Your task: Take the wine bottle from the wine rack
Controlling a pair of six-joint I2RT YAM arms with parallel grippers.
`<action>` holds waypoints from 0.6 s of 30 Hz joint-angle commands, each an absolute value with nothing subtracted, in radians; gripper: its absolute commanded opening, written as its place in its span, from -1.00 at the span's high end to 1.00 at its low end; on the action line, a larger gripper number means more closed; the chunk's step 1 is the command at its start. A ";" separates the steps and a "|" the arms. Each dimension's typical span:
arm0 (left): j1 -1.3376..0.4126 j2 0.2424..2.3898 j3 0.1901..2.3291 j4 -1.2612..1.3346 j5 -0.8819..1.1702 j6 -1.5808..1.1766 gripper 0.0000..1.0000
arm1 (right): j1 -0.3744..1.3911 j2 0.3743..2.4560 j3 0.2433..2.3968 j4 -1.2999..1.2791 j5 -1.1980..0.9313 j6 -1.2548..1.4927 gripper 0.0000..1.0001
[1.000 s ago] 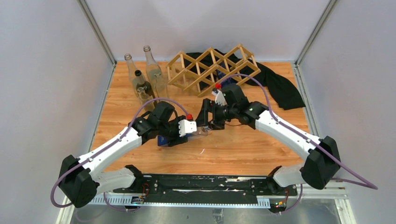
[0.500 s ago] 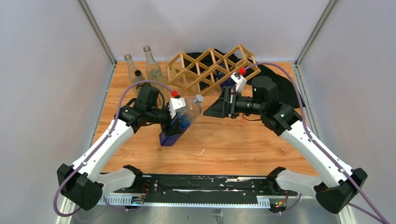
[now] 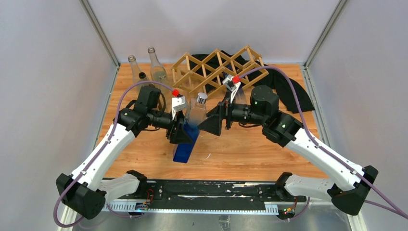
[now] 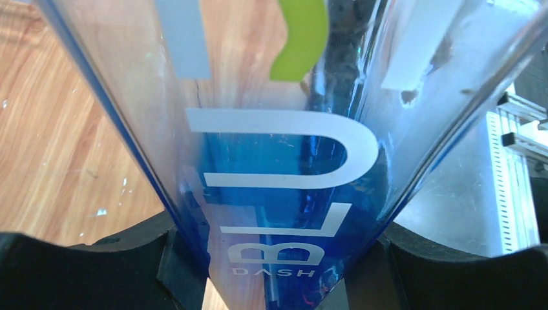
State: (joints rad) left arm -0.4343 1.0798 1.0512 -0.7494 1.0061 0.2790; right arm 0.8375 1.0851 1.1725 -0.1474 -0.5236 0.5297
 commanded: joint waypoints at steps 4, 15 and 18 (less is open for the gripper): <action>-0.425 1.031 1.137 -0.729 1.221 0.226 1.00 | 0.899 1.116 1.138 0.016 -0.485 0.420 -0.95; -0.423 1.010 1.146 -0.752 1.310 0.211 1.00 | 0.982 1.189 1.122 0.143 -0.431 0.373 -0.96; -0.423 1.000 1.148 -0.753 1.317 0.210 1.00 | 0.985 1.203 1.131 0.134 -0.431 0.372 -0.94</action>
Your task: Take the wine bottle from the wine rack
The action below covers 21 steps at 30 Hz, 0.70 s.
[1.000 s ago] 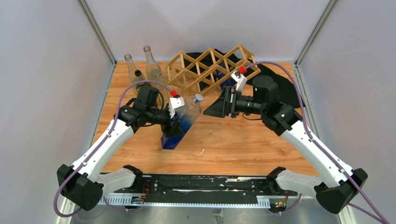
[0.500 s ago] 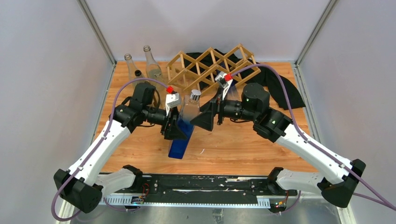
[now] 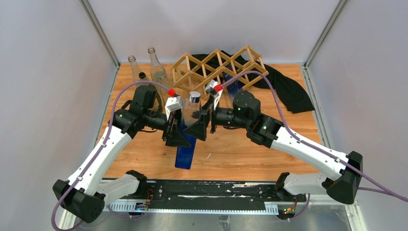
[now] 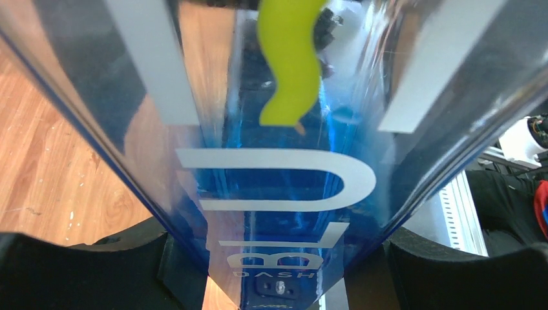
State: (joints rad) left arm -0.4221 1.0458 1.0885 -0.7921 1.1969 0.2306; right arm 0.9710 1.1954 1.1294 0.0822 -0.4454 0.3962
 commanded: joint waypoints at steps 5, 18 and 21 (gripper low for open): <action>-0.423 0.988 1.146 -0.758 1.283 0.212 0.72 | 0.986 1.220 1.157 0.116 -0.434 0.372 -0.25; -0.228 1.083 1.366 -1.088 0.771 0.404 -1.00 | 0.978 1.242 1.315 -0.145 -0.181 0.177 1.00; -0.105 1.089 1.388 -1.102 0.747 0.401 -1.00 | 0.971 1.264 1.318 -0.139 -0.116 0.127 1.00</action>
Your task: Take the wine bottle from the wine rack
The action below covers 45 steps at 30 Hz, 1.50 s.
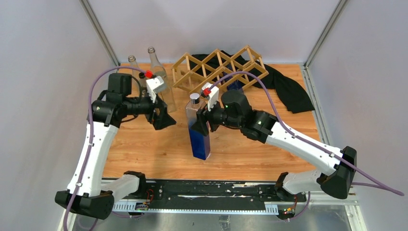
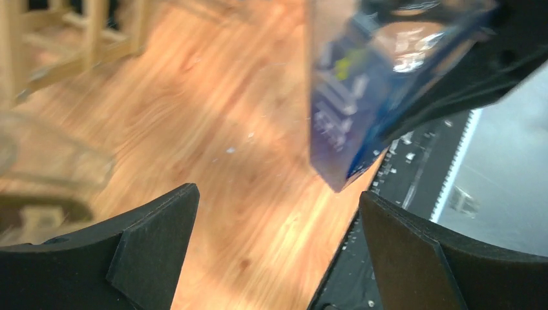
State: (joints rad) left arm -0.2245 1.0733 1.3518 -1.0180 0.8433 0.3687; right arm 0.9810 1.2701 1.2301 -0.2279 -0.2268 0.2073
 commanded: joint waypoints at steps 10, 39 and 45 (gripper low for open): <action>0.247 1.135 1.410 -1.101 0.671 0.391 -1.00 | 0.947 1.484 1.428 0.031 -0.004 0.038 1.00; 0.270 1.086 1.328 -1.049 0.632 0.378 -1.00 | 0.907 1.978 1.656 0.364 0.182 0.077 0.99; 0.270 1.076 1.318 -1.048 0.624 0.378 -1.00 | 0.905 1.951 1.630 0.318 0.187 0.099 -0.45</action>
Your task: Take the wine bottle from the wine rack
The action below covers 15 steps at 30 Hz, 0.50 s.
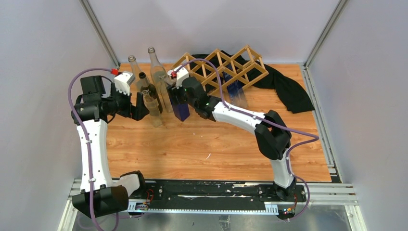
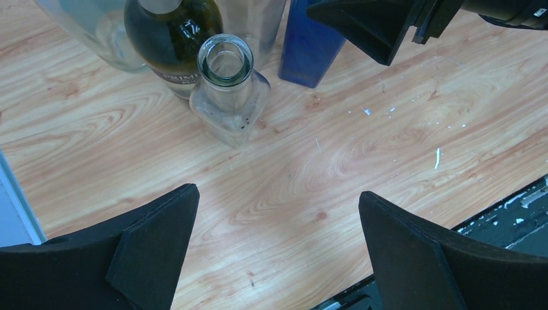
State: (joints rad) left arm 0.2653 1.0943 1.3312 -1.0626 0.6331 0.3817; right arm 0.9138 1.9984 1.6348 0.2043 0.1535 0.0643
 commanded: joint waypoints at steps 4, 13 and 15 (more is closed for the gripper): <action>0.269 1.076 1.305 -1.048 0.632 0.375 -1.00 | 0.905 1.916 1.613 0.286 0.162 0.119 -0.80; 0.270 1.062 1.301 -1.048 0.620 0.378 -1.00 | 0.881 1.818 1.588 0.213 0.130 0.171 -0.88; 0.269 1.061 1.302 -1.048 0.619 0.378 -1.00 | 0.875 1.796 1.590 0.186 0.122 0.180 -0.89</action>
State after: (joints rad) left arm 0.2653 1.0832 1.3083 -1.0531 0.6235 0.3817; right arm 0.8974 1.8572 1.6081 0.2222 0.1436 0.1390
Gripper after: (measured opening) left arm 0.996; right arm 0.940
